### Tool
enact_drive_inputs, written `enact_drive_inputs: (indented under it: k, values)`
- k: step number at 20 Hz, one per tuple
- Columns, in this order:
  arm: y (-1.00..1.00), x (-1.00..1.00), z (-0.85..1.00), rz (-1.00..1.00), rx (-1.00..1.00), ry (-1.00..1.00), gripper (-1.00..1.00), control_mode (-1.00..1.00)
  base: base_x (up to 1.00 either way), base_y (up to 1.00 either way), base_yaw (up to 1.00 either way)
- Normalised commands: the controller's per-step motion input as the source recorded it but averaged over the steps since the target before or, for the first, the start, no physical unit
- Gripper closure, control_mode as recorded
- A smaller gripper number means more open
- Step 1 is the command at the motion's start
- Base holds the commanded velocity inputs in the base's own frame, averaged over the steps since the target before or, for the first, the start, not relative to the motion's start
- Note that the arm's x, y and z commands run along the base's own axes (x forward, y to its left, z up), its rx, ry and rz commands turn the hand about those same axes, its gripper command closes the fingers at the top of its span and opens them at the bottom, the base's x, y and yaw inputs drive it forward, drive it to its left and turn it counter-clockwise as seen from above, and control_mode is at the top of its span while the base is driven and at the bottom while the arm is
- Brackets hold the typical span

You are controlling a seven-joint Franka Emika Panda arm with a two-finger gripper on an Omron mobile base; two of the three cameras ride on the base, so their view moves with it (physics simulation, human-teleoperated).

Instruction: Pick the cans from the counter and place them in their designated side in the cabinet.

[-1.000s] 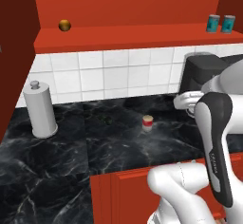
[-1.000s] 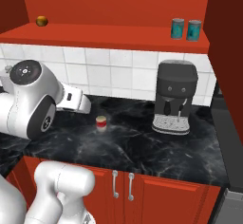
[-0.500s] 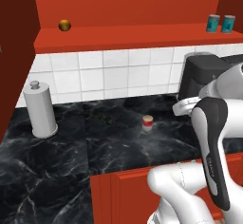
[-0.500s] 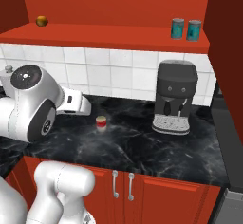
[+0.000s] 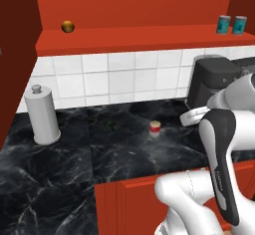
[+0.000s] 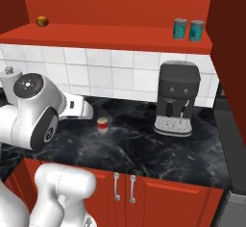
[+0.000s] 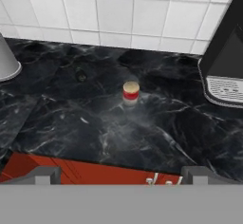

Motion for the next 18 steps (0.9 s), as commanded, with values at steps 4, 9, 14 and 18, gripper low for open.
enact_drive_inputs:
  k: [4,9,14,18]
  values:
    - [0.01,0.15,-0.07,0.00,-0.03,0.00,-1.00,-1.00,0.00,0.00,0.00]
    - [0.00,0.15,-0.08,0.00,0.00,0.00,-1.00,-1.00,0.00,0.00,0.00]
    - [0.00,0.15,-0.09,0.00,0.00,0.00,-1.00,-1.00,0.00,0.00,0.00]
    - [0.00,0.15,-0.09,0.00,0.00,0.00,-1.00,-1.00,0.00,0.00,0.00]
